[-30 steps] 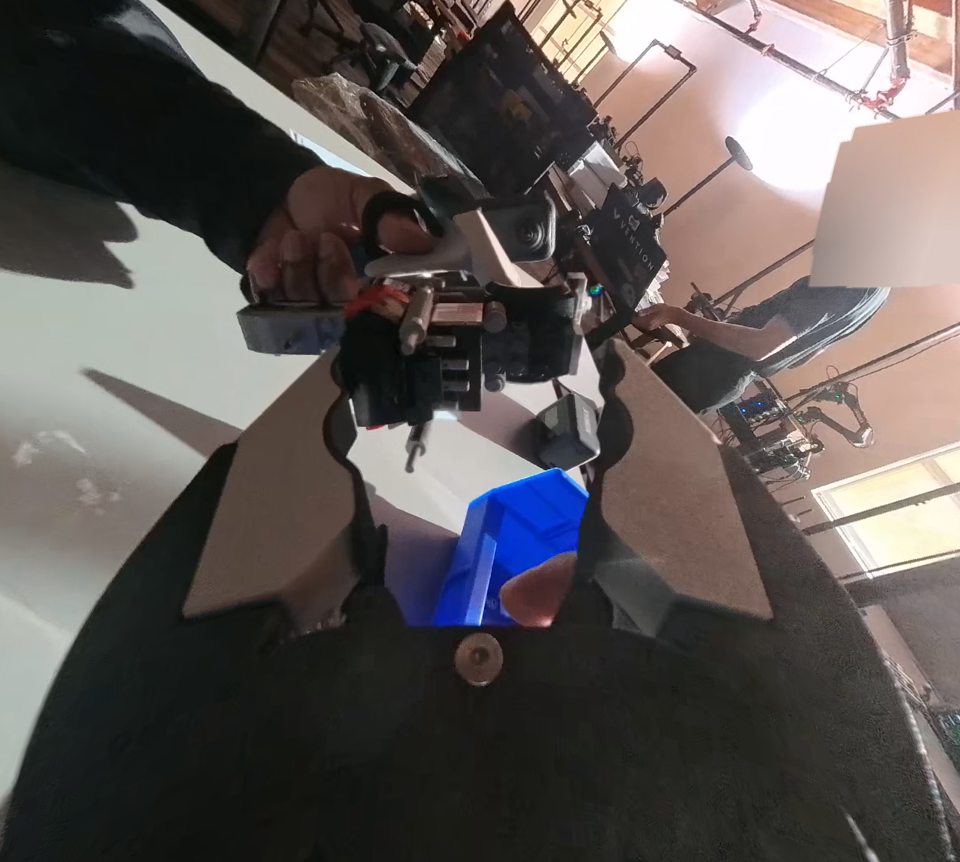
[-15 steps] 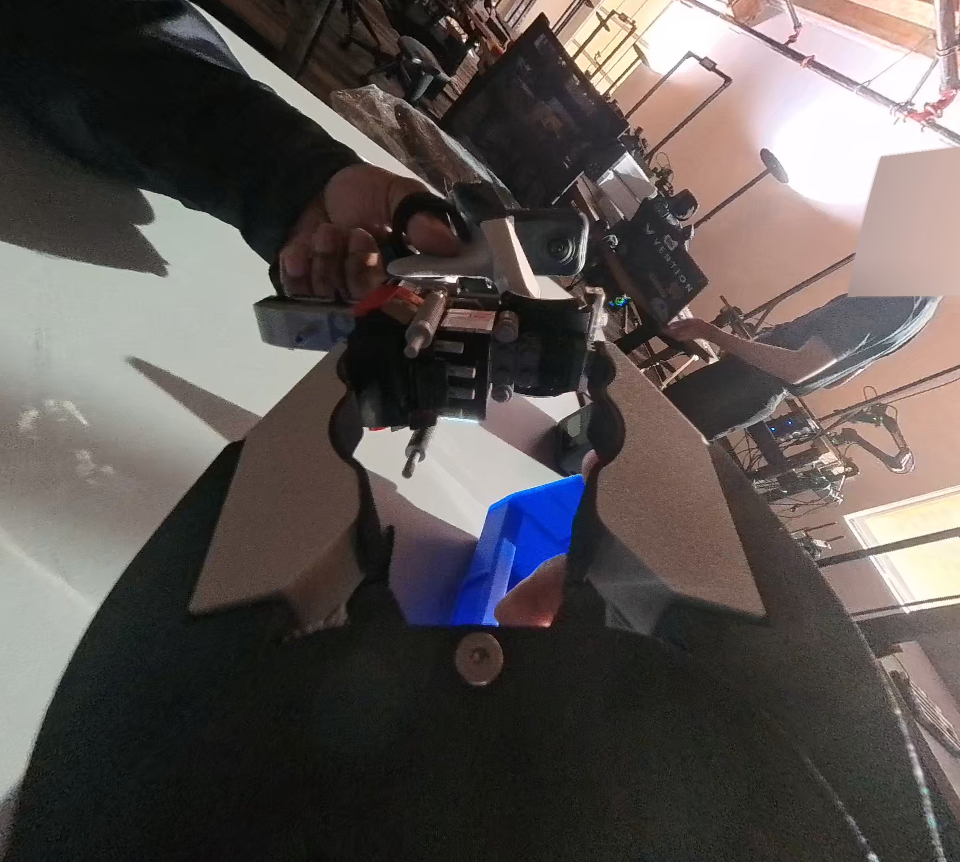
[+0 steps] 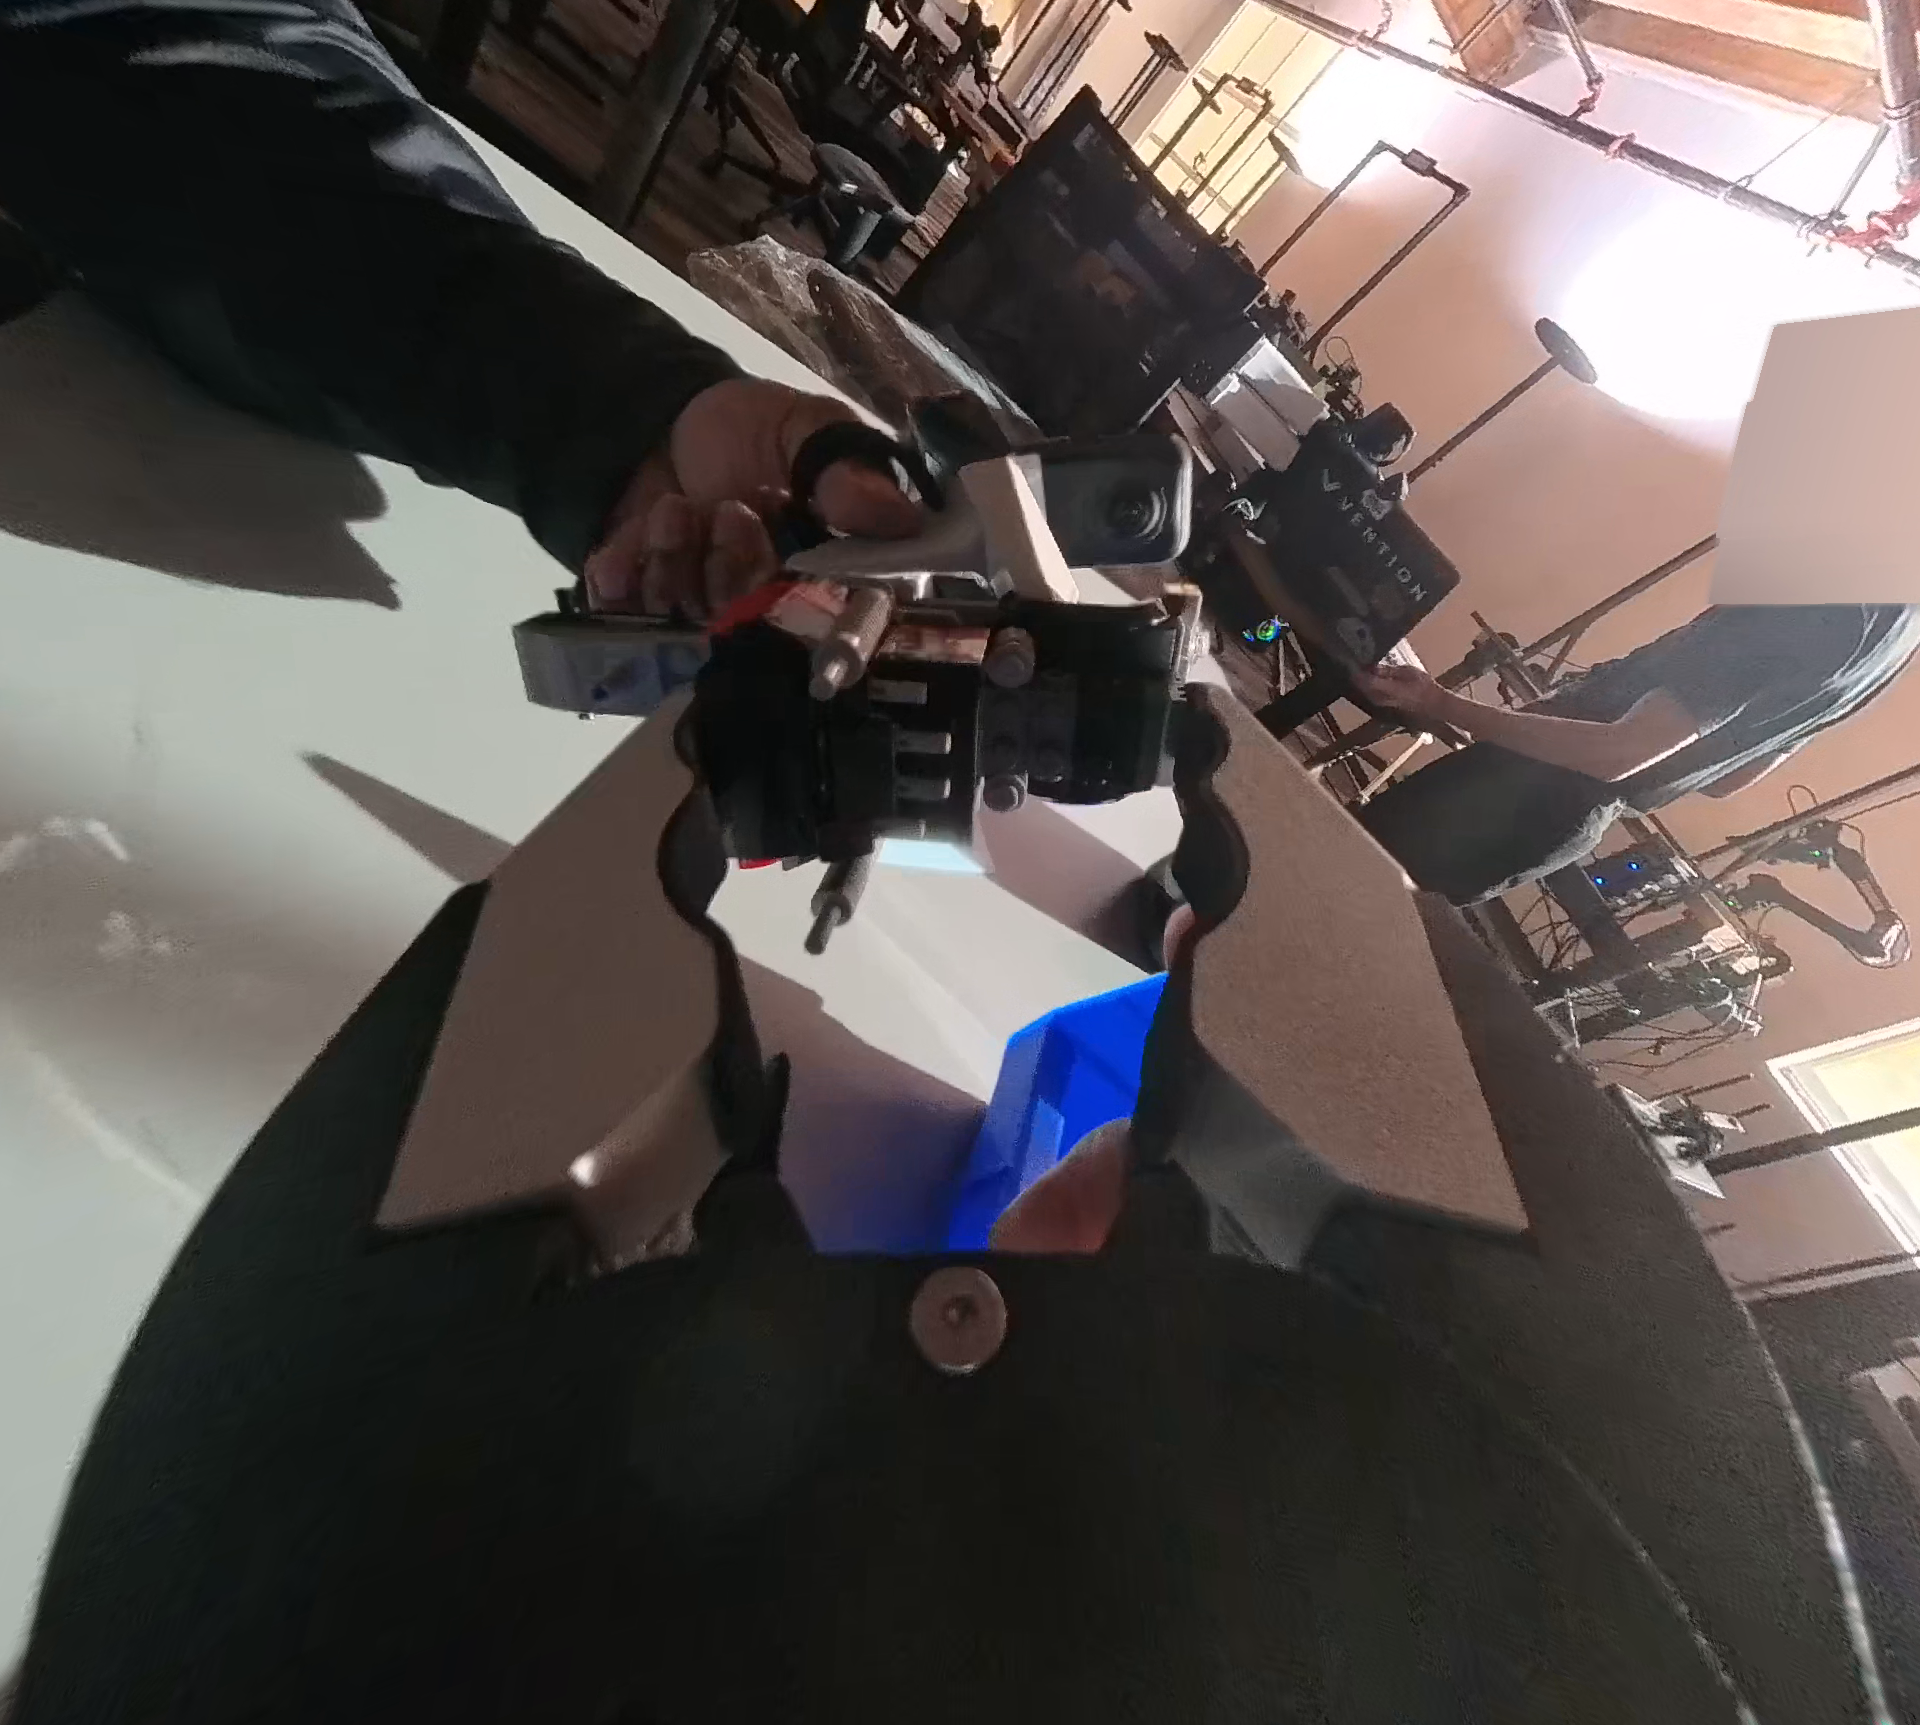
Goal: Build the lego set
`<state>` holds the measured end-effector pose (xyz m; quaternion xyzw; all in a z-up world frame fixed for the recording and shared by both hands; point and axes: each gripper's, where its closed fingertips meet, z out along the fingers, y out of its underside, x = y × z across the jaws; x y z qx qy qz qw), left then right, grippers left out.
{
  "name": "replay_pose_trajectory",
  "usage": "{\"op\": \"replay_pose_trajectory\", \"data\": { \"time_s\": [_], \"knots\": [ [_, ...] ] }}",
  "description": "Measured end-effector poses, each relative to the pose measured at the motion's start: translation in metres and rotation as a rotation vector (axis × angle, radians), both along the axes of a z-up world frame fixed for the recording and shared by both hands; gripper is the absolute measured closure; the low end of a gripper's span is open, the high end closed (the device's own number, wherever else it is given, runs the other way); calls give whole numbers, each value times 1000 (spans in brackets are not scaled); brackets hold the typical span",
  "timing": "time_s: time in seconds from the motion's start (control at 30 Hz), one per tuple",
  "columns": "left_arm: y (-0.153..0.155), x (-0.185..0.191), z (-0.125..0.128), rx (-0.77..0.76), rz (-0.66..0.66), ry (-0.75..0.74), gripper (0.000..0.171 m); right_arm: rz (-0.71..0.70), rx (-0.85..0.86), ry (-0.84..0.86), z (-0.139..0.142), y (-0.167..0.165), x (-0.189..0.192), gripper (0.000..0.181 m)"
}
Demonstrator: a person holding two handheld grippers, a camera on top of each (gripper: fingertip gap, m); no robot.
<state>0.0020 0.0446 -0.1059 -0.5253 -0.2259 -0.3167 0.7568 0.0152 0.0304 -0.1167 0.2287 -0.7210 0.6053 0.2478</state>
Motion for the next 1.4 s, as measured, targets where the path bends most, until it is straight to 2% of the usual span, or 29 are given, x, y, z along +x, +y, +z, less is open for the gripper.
{"op": "replay_pose_trajectory", "data": {
  "time_s": [0.17, 0.3, 0.4, 0.57, 0.73, 0.9, 1.0, 1.07, 1.2, 1.4],
  "knots": [
    [-12, 0, 6, -47, 71, 189, 144, 40, -86, -69, 12, 1, 9, 91],
    [-31, -4, 25, 29, 142, 262, 142, 57, -116, -92, 14, 0, 11, 91],
    [-34, -16, 14, -10, 227, 298, 142, 72, -130, -113, 13, -5, 15, 92],
    [-23, -5, 4, 85, -3, 73, 139, 70, -163, -64, 14, -8, 18, 92],
    [-9, 15, 4, 116, -137, 29, 149, 78, -219, -36, 18, -7, 20, 91],
    [-9, 14, 6, 148, -130, 14, 154, 68, -230, -27, 16, -8, 18, 90],
    [-14, 12, 7, 136, -87, 90, 155, 12, -177, -3, 14, -8, 12, 90],
    [-17, 11, 6, 98, -46, 161, 155, -29, -138, 20, 14, -5, 8, 82],
    [-17, 16, 3, 24, -21, 276, 155, -62, -54, 136, 9, -2, 11, 79],
    [-11, 18, -4, 0, -41, 269, 155, -34, 1, 177, 8, 1, 22, 74]
  ]
}}
